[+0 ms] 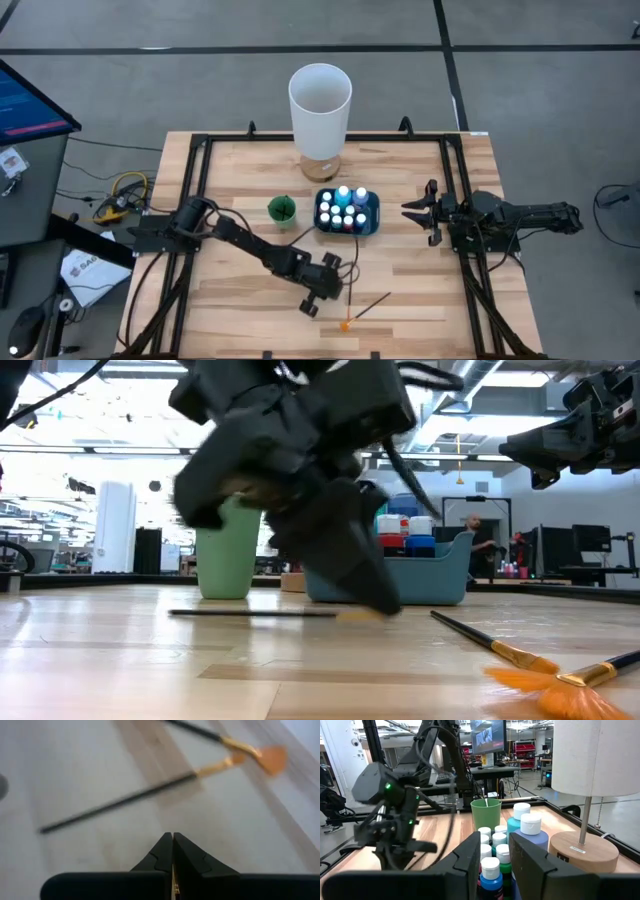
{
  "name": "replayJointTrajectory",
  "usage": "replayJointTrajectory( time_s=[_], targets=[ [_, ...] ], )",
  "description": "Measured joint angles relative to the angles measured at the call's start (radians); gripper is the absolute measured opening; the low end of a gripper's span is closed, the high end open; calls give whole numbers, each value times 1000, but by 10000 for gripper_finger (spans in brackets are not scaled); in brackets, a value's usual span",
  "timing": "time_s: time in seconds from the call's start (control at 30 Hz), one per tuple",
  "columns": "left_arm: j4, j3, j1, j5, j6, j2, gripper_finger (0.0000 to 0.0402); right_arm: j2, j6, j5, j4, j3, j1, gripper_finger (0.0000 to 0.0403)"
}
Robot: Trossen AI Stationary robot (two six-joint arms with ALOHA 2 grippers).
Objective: Pick & Place Paint Supplies
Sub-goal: Put the left gold black paintbrush into the green cup
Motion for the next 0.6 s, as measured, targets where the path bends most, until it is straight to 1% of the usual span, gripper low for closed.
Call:
replayJointTrajectory(
  time_s=[0.07,0.23,0.37,0.6],
  targets=[
    [14,3,2,-12,-7,-10,0,0,0,0,0,0,0,98],
    [17,2,-5,4,-42,-10,0,0,0,0,0,0,0,98],
    [21,4,-11,-30,-53,-10,0,0,0,0,0,0,0,98],
    [26,4,-19,-45,-118,-15,0,0,0,0,0,0,0,98]
  ],
)
